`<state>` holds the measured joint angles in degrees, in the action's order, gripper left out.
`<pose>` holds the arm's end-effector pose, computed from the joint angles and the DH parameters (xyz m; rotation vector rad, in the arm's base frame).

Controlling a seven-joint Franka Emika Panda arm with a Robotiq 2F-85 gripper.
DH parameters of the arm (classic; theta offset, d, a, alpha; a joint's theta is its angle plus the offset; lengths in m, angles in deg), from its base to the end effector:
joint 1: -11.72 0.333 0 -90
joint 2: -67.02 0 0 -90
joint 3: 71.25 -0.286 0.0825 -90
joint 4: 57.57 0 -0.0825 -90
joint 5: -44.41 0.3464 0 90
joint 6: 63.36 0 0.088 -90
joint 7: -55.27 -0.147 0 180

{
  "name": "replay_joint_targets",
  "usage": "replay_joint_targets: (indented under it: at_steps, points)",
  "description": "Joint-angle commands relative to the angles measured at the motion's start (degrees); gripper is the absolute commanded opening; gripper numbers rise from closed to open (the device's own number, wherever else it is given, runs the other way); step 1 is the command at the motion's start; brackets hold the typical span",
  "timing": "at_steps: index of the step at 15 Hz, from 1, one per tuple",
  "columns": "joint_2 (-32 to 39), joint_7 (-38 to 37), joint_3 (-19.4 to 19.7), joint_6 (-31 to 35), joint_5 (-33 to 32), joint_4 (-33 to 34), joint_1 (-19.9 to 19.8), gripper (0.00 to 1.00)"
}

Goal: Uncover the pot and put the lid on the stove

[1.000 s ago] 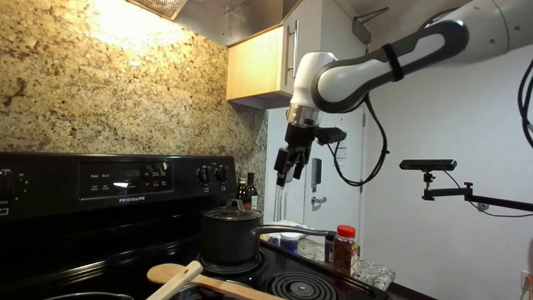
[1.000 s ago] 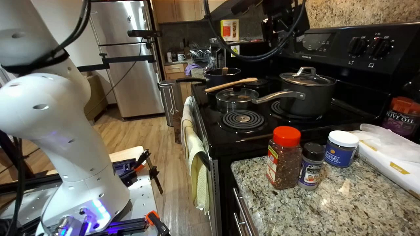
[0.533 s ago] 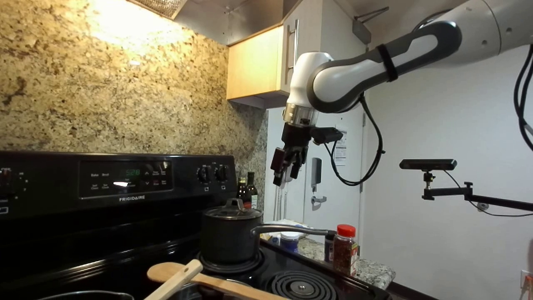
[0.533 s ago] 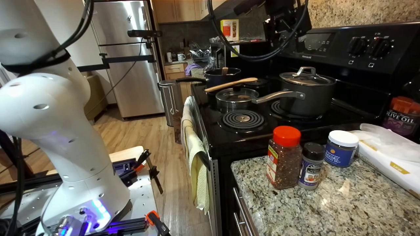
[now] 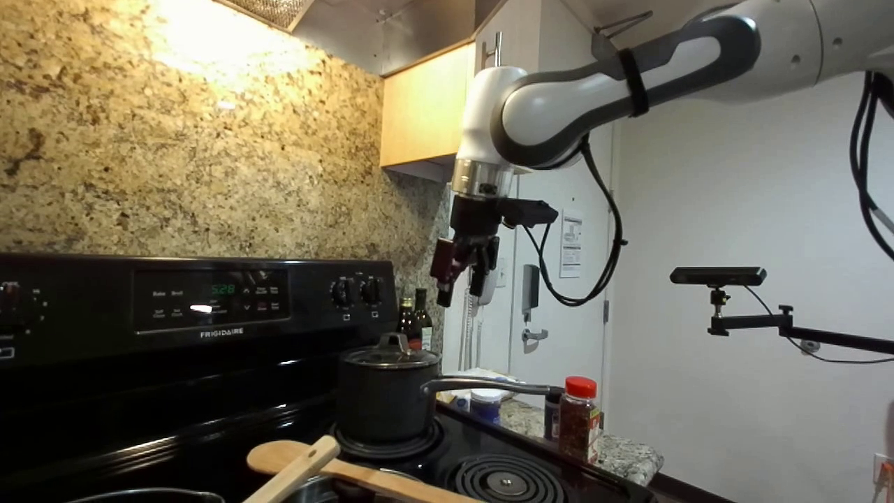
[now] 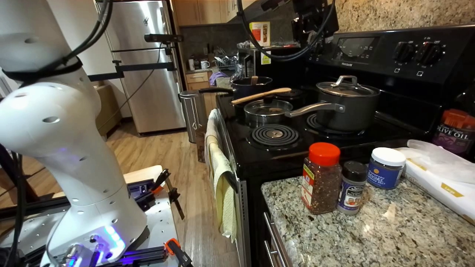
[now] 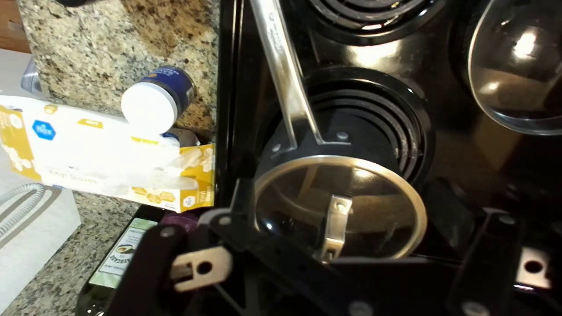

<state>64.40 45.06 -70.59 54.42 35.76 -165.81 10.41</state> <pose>0.5416 -0.0321 0.4845 2.9898 -0.2343 0.3337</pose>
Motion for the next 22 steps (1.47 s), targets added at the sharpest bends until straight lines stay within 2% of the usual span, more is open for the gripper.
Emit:
replay_joint_targets:
  at_steps: [1,7,15,22]
  points:
    - [6.03,-6.42,-1.45,-4.51,0.08,9.2,1.45,1.0]
    - [14.73,-11.83,-0.42,-5.87,-1.95,17.29,2.85,1.0]
    - [22.19,-12.32,1.64,-4.47,-1.41,22.64,3.29,1.0]
    - [28.12,-12.62,3.56,-6.04,-1.47,30.69,3.53,1.0]
